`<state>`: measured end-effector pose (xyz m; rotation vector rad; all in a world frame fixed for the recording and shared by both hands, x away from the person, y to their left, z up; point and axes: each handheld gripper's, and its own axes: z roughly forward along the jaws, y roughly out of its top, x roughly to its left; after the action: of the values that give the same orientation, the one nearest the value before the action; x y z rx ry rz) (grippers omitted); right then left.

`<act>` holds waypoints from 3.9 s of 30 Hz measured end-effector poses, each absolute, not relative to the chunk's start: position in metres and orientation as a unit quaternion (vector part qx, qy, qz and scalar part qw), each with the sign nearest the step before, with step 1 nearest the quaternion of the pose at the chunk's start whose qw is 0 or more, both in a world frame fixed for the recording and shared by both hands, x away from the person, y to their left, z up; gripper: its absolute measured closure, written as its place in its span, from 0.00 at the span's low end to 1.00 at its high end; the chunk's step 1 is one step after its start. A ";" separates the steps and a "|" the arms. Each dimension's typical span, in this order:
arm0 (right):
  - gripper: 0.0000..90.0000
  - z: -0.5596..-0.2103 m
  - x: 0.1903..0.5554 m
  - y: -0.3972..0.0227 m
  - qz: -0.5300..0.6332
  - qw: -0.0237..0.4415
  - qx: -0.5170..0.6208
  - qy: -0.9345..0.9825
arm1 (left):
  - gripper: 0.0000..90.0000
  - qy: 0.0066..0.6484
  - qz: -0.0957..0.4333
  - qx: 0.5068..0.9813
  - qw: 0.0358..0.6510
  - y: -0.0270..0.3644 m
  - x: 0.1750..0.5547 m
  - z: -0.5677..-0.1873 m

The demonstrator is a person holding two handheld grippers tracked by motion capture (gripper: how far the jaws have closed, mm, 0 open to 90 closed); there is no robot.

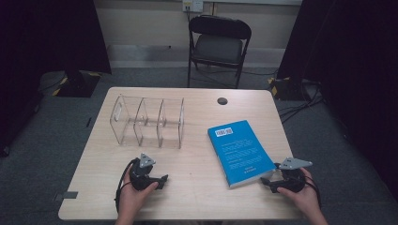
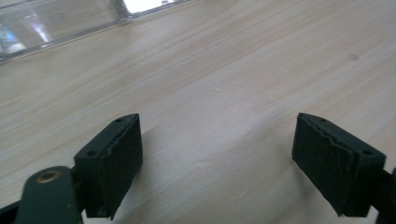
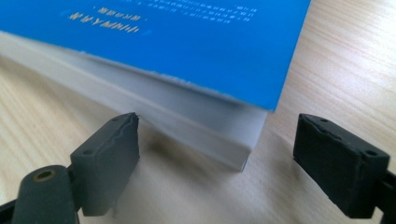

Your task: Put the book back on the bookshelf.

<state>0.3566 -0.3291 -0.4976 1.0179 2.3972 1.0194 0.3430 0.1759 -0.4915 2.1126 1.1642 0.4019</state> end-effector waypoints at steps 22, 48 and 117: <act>0.25 -0.497 0.353 -0.317 0.367 0.150 0.339 0.853 | 0.18 0.362 0.112 0.853 0.359 0.118 0.324 -0.480; 0.28 -0.497 0.321 -0.259 0.372 0.141 0.316 0.861 | 0.18 0.314 0.103 0.875 0.353 0.078 0.321 -0.486; 0.32 -0.495 0.327 -0.256 0.360 0.150 0.355 0.850 | 0.00 0.284 0.116 0.882 0.358 0.071 0.323 -0.501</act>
<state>0.3275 -0.2555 -0.4949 1.0188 2.4411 1.0347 0.3231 0.0706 -0.5006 2.2744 0.7333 0.2990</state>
